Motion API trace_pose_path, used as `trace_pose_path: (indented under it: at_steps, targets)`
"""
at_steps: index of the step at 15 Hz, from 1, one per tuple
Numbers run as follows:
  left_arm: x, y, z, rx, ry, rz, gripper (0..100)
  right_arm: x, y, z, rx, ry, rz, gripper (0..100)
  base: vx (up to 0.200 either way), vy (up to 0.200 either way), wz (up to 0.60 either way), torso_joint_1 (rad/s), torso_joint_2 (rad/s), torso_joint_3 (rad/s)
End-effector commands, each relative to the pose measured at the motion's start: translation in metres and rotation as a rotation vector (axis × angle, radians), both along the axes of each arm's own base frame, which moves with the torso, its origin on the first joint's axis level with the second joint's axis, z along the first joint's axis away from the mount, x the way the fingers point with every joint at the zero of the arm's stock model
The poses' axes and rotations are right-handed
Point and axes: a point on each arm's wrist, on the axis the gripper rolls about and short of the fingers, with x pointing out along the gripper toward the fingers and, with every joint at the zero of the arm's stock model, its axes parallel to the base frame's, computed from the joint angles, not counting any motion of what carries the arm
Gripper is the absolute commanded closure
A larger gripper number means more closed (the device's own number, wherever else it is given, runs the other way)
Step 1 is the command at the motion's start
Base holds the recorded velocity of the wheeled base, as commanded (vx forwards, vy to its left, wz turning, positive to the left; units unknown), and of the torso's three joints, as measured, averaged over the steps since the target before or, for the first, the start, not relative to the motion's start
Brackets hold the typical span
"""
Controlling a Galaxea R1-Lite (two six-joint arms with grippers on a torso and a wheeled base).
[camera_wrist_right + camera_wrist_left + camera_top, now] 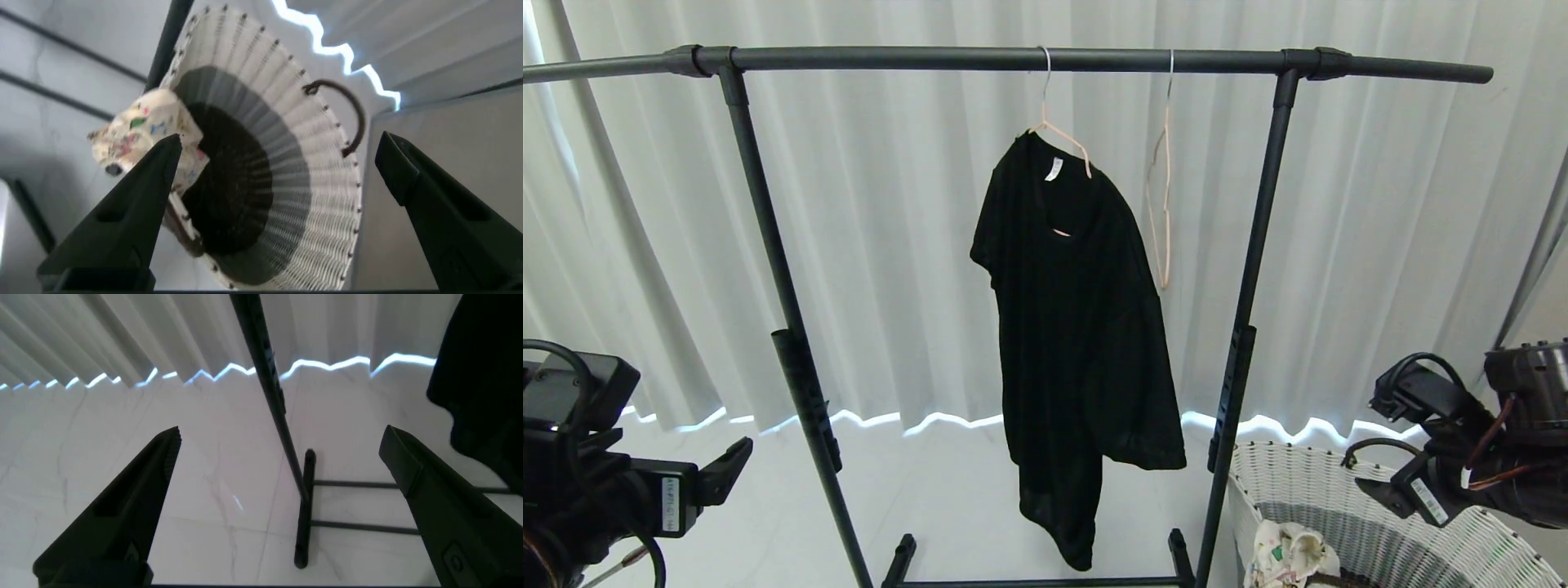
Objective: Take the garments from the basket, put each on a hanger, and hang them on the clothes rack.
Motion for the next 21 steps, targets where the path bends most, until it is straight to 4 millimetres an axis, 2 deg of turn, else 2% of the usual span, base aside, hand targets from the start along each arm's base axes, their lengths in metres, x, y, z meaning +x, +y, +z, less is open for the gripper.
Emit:
trace_pose_path:
  at_steps: [1, 8, 14, 21]
  targets:
    - [0.005, 0.0, 0.004, -0.004, -0.01, 0.002, 0, 0.007, 0.006, -0.027, -0.024, 0.12, 0.026, 0, 0.0, 0.0, 0.0, 0.0, 0.0, 0.0]
    - [0.0, 0.001, 0.01, 0.017, -0.045, 0.044, 0, 0.012, 0.016, -0.072, -0.082, 0.299, 0.058, 0, 0.0, 0.0, 0.0, 0.0, 0.0, 0.0]
    - [-0.001, -0.003, 0.009, 0.02, -0.042, 0.014, 0, 0.037, 0.022, -0.103, -0.116, 0.244, 0.01, 0, 0.0, 0.0, 0.0, 0.0, 0.0, 0.0]
    - [-0.004, -0.007, 0.005, 0.019, -0.029, -0.011, 0, 0.049, 0.023, -0.128, -0.159, 0.225, -0.037, 0, 0.0, 0.0, 0.0, 0.0, 0.0, 0.0]
